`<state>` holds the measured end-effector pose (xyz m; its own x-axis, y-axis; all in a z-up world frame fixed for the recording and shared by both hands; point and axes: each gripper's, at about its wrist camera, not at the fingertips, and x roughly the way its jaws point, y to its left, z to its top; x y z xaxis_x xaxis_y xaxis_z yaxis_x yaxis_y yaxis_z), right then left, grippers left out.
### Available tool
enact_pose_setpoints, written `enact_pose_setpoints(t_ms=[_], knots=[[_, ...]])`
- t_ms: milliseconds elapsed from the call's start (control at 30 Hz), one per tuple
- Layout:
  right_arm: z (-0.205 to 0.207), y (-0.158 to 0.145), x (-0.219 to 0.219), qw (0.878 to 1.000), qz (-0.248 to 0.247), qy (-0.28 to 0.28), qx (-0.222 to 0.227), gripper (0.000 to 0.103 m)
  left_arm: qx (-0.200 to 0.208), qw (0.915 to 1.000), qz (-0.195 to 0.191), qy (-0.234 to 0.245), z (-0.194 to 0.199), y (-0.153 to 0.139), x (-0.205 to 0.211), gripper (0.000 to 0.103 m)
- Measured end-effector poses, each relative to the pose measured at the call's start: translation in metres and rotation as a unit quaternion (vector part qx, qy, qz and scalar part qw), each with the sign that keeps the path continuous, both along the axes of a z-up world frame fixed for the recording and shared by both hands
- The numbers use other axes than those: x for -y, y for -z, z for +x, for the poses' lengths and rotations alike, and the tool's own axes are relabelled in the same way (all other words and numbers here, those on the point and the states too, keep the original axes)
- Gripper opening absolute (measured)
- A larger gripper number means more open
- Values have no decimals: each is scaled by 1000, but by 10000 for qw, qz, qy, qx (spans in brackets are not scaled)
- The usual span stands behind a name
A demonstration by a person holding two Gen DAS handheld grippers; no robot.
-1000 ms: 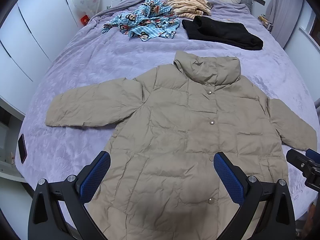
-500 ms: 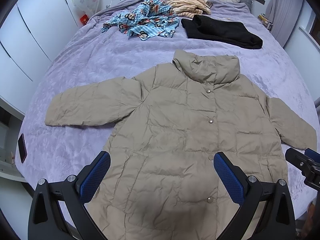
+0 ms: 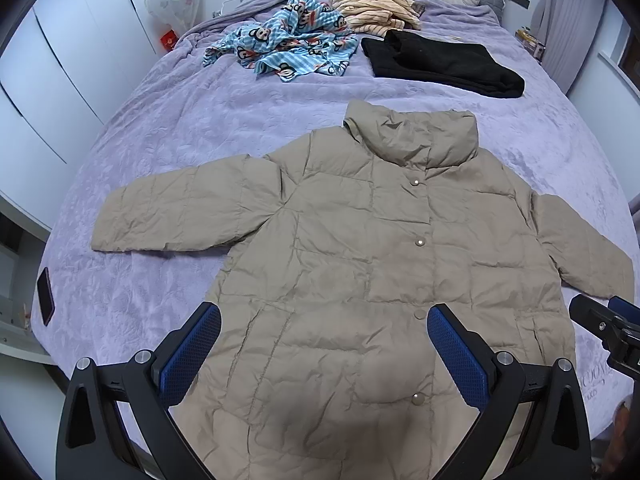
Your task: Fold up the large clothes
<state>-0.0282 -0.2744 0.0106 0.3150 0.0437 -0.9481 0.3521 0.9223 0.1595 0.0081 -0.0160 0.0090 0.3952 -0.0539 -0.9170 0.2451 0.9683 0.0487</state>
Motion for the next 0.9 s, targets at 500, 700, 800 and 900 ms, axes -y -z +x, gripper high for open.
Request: enact_pose_setpoints(t_ms=[500,700,800,900], knots=[[-1,-1,1,10000,27,-15,-72,103,5,10000,15,2,-1,0,1,103],[-1,-1,0,10000,47,0,-83,103,-8,10000,1,4,-1,0,1,103],[0,2,0,9999,62,-1,-99,103,-5,10000,-12,1,-2,-2,1,103],[2,8,-1,9999,61,-3,-105,103,-6,10000,-22,11,-4,-2,0,103]])
